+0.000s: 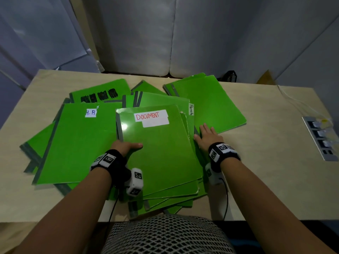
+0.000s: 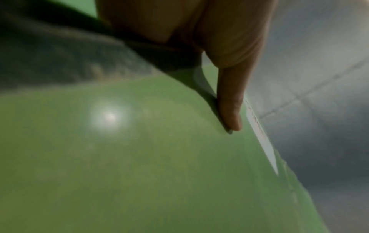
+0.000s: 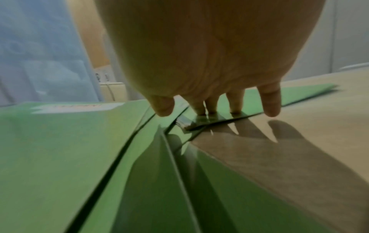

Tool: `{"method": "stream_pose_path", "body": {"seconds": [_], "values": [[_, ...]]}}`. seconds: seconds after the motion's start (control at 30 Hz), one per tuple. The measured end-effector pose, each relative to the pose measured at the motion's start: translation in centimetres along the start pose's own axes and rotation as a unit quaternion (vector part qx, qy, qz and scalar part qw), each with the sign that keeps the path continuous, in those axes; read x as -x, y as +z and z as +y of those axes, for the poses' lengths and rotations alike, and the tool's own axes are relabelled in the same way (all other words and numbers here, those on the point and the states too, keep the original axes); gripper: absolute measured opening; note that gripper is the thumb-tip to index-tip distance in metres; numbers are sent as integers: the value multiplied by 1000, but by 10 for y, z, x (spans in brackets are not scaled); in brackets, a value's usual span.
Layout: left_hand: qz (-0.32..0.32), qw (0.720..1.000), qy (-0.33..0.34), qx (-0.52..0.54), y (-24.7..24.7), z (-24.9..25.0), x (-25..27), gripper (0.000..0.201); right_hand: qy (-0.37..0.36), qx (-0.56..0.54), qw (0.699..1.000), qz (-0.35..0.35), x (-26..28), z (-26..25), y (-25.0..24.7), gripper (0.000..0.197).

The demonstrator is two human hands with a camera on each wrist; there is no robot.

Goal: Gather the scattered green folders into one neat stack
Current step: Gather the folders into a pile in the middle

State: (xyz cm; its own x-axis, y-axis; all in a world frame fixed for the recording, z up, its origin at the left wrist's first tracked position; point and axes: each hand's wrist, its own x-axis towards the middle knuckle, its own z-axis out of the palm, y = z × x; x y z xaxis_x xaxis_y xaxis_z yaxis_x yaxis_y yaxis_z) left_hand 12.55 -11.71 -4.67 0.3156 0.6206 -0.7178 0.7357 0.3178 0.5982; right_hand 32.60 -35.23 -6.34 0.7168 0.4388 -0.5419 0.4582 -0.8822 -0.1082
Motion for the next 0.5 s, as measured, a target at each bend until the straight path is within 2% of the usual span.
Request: {"method": "stream_pose_path", "body": {"seconds": [0.13,0.3,0.4,0.5], "values": [[-12,997,35,74,-2,-4,-30,127,37,54,997,48,17,-7,0,58],[3,993,49,110,-18,26,-4,104,25,80,994,70,37,12,6,53],[31,993,48,103,-22,30,-9,104,43,20,996,70,30,34,-11,43],[56,995,40,71,-21,30,-9,111,45,53,994,87,16,45,-30,42]]}}
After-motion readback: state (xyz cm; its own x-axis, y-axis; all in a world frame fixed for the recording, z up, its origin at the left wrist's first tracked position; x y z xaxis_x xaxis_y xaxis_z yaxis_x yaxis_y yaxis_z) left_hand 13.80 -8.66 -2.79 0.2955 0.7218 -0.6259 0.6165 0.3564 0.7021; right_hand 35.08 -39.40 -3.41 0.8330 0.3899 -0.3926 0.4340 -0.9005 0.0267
